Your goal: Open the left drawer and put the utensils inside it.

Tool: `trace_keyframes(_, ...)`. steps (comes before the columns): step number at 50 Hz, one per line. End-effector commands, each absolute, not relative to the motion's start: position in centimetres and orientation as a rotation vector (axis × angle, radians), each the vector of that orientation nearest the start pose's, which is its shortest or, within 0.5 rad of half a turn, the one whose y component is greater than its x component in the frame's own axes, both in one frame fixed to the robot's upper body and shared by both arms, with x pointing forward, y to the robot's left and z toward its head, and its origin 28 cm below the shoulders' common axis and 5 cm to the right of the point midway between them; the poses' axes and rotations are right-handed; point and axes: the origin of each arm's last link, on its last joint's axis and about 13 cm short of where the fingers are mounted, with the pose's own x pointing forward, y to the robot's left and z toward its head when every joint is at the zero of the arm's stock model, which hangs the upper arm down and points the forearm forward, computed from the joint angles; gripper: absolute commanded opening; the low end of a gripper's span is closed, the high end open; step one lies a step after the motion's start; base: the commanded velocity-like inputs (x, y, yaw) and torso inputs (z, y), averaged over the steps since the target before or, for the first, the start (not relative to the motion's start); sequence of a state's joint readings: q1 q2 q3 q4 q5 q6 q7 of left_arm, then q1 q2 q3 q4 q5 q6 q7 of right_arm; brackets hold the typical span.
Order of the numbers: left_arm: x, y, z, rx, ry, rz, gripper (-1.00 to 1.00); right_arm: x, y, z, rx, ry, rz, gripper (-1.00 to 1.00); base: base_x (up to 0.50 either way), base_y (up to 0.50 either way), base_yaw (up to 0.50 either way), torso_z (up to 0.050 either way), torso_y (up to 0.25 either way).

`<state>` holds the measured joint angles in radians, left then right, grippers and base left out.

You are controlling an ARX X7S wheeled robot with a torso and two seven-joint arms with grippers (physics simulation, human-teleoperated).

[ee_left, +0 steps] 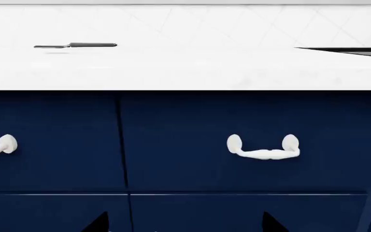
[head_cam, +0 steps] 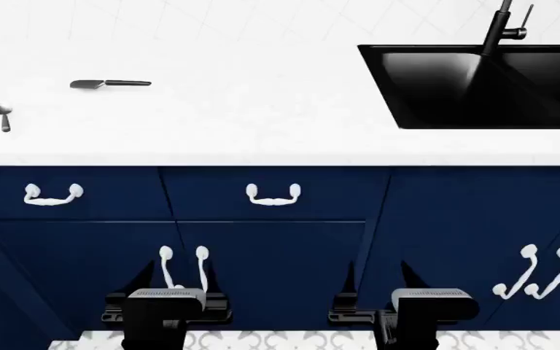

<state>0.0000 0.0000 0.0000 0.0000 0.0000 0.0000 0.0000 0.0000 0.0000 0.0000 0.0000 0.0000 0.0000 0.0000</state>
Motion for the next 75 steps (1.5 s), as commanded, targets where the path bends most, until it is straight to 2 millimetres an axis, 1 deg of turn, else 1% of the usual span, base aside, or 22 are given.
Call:
trace_keyframes(1,21.1,20.5,1.3,0.009,0.003,-0.003,1.00,21.0,-9.6,1.3,-0.006,-0.001,0.001,1.00,0.00,0.00,0.00,0.000,0.000)
trace_keyframes(10,21.2,20.3,1.4,0.111,-0.020,-0.002,1.00,20.9,-9.5,1.3,-0.012,-0.002,0.004,1.00,0.00,0.00,0.00,0.000,0.000)
trace_keyframes(13,21.1,20.7,2.4,0.025,-0.060,0.030,1.00,20.9,-9.6,1.3,-0.007,-0.001,0.002,1.00,0.00,0.00,0.00,0.000,0.000)
trace_keyframes(14,20.9,20.8,3.8,0.080,-0.169,0.082,1.00,20.9,-9.6,1.3,-0.008,-0.001,0.001,1.00,0.00,0.00,0.00,0.000,0.000)
trace_keyframes(15,21.1,20.7,5.7,0.014,-0.275,-0.075,1.00,21.0,-9.6,1.3,-0.008,-0.001,0.000,1.00,0.00,0.00,0.00,0.000,0.000)
trace_keyframes(16,21.0,20.8,6.8,-0.081,-0.334,-0.115,1.00,21.0,-9.6,1.3,-0.009,0.001,-0.001,1.00,0.00,0.00,0.00,0.000,0.000)
trace_keyframes(17,20.7,20.9,7.7,-0.053,-0.377,-0.083,1.00,21.0,-9.6,1.3,-0.007,0.000,-0.003,1.00,0.00,0.00,0.00,0.000,0.000)
trace_keyframes(18,20.2,20.9,8.8,0.091,-0.394,-0.127,1.00,21.0,-9.6,1.3,-0.008,0.001,-0.003,1.00,0.00,0.00,0.00,0.000,0.000)
trace_keyframes(19,20.1,21.0,9.1,0.087,-0.386,-0.108,1.00,21.0,-9.6,1.3,-0.008,0.001,-0.002,1.00,0.00,0.00,0.00,0.000,0.000)
trace_keyframes(21,19.1,22.0,11.6,0.018,-0.434,-0.086,1.00,21.0,-9.6,1.3,-0.007,-0.001,-0.003,1.00,0.00,0.00,0.00,0.000,0.000)
trace_keyframes(25,16.9,24.5,15.5,0.145,-0.469,0.058,1.00,21.0,-9.6,1.3,-0.006,-0.002,-0.003,1.00,0.00,0.00,0.00,0.000,0.000)
trace_keyframes(29,14.1,26.9,17.1,0.222,-0.504,0.198,1.00,21.0,-9.6,1.3,-0.001,-0.005,-0.006,1.00,0.00,0.00,0.00,0.000,0.000)
trace_keyframes(31,12.4,28.2,18.6,0.252,-0.558,0.260,1.00,21.0,-9.5,1.3,0.001,-0.010,-0.007,1.00,0.00,0.00,0.00,0.000,0.000)
trace_keyframes(36,9.6,29.5,20.6,0.304,-0.621,0.365,1.00,20.9,-9.6,1.5,0.018,-0.020,-0.010,1.00,0.00,0.00,0.00,0.000,0.000)
trace_keyframes(44,7.1,32.0,21.4,0.365,-0.654,0.560,1.00,20.8,-9.5,1.6,0.021,-0.028,-0.004,1.00,0.00,0.00,0.00,0.000,0.000)
trace_keyframes(48,5.1,33.1,22.3,0.338,-0.705,0.679,1.00,20.8,-9.6,1.6,0.030,-0.031,-0.015,1.00,0.00,0.00,0.00,0.000,0.000)
trace_keyframes(52,2.2,34.1,22.9,0.427,-0.756,0.906,1.00,20.8,-9.6,1.6,0.018,-0.036,-0.023,1.00,0.00,0.00,0.00,0.000,0.000)
trace_keyframes(62,0.7,34.3,23.5,0.474,-0.794,0.944,1.00,20.7,-9.5,1.6,-0.036,-0.041,-0.035,1.00,0.00,0.18,0.00,0.000,0.000)
trace_keyframes(69,0.4,34.4,23.7,0.514,-0.787,0.954,1.00,20.7,-9.4,1.6,-0.041,-0.040,-0.031,1.00,0.00,0.50,0.00,0.000,0.000)
trace_keyframes(70,0.5,34.6,23.8,0.564,-0.769,0.945,1.00,20.7,-9.4,1.6,-0.045,-0.040,-0.029,1.00,0.00,0.50,0.00,0.000,0.000)
trace_keyframes(72,0.4,35.0,24.9,0.568,-0.784,0.903,1.00,20.8,-9.4,1.6,-0.046,-0.038,-0.027,1.00,0.00,0.50,0.00,0.000,0.000)
trace_keyframes(75,0.1,35.8,26.7,0.725,-0.769,0.839,1.00,20.8,-9.4,1.6,-0.052,-0.038,-0.026,1.00,0.00,0.50,0.00,0.000,0.000)
